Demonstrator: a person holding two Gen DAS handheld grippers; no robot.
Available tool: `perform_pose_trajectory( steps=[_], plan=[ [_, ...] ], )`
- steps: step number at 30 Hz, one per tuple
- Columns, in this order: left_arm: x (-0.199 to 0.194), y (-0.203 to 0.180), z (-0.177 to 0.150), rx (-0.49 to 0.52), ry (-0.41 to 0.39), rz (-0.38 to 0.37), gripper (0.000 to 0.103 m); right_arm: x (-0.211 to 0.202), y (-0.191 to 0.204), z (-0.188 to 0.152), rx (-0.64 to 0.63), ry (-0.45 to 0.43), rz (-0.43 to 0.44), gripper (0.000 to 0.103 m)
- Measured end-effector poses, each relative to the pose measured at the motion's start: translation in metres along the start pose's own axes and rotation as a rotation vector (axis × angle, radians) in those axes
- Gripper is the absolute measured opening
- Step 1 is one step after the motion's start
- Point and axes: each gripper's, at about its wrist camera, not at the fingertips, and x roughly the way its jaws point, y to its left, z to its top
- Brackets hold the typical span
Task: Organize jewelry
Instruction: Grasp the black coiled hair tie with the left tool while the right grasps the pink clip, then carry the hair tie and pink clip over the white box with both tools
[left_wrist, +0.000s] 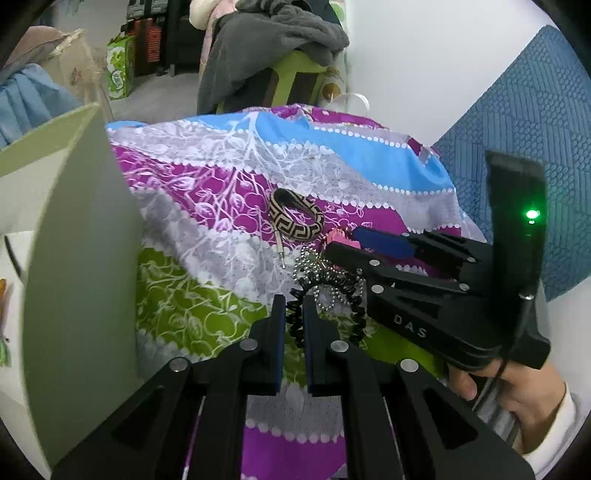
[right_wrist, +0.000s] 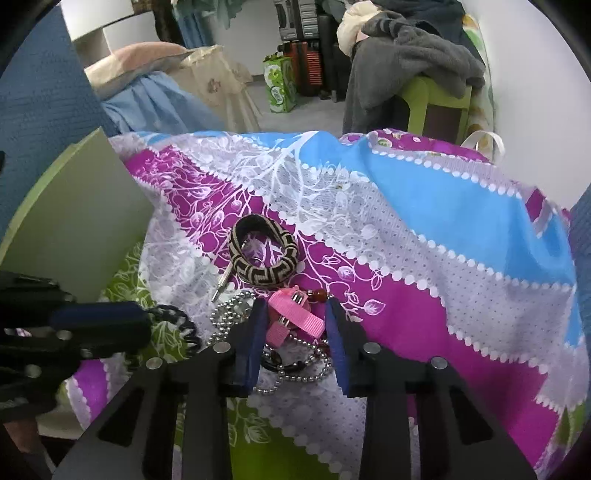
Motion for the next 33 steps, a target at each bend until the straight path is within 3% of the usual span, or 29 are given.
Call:
perform_pose_trajectory(
  steps=[5, 13, 26, 33],
  plan=[
    [-0.015, -0.001, -0.001, -0.009, -0.021, -0.002, 0.008, -0.012, 0.001, -0.001, 0.027, -0.019, -0.015, 0.028],
    [-0.047, 0.005, 0.008, -0.024, -0.050, 0.010, 0.008, -0.063, 0.007, 0.008, 0.099, -0.085, -0.061, 0.028],
    [-0.142, 0.037, 0.046, -0.002, -0.189, 0.034, 0.008, -0.165, 0.061, 0.070, 0.090, -0.239, -0.101, 0.028],
    [-0.177, 0.070, 0.046, -0.008, -0.222, 0.080, 0.008, -0.184, 0.101, 0.090, 0.093, -0.300, -0.101, 0.028]
  ],
)
